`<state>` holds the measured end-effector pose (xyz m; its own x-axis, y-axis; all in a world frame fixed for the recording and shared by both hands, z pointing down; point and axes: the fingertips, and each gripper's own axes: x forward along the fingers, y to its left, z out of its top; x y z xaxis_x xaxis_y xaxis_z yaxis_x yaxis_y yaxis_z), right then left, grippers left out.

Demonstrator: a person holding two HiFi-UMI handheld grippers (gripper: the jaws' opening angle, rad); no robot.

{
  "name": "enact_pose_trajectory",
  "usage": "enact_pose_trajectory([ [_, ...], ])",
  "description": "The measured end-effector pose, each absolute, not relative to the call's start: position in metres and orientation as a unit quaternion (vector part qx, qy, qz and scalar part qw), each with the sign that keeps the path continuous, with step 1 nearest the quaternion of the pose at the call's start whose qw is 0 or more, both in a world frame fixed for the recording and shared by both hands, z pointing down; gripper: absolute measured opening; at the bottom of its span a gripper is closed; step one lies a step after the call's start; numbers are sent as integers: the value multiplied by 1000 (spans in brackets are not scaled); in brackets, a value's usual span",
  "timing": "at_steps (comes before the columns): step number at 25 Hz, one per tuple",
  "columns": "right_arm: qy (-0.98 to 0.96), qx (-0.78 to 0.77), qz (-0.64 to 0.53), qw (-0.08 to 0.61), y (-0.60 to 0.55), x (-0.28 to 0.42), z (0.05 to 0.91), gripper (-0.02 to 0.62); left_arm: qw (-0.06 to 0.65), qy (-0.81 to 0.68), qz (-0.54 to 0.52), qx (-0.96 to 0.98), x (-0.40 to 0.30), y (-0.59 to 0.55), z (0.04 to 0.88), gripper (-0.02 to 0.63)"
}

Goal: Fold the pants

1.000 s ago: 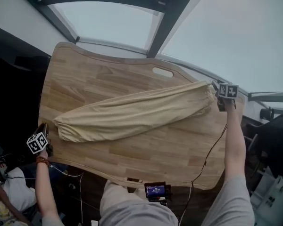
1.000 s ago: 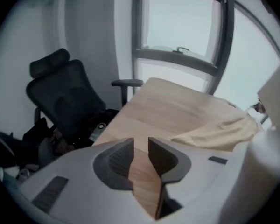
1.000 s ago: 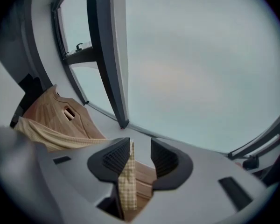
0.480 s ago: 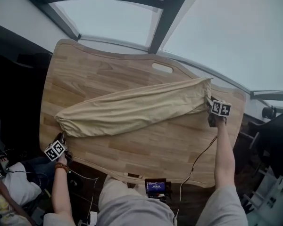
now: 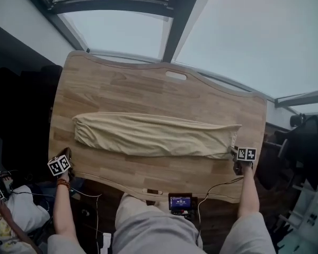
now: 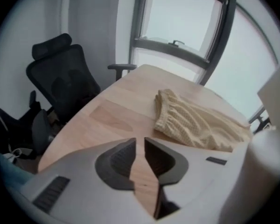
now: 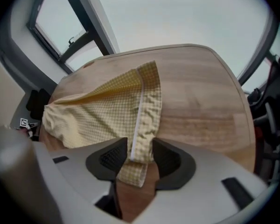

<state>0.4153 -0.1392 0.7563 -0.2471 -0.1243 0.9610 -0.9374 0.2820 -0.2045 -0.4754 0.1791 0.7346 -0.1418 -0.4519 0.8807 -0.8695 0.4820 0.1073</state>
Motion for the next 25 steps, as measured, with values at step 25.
enact_pose_trajectory([
  [25, -640, 459, 531, 312, -61, 427, 735, 94, 525, -756, 35, 389, -468, 142, 727, 64],
])
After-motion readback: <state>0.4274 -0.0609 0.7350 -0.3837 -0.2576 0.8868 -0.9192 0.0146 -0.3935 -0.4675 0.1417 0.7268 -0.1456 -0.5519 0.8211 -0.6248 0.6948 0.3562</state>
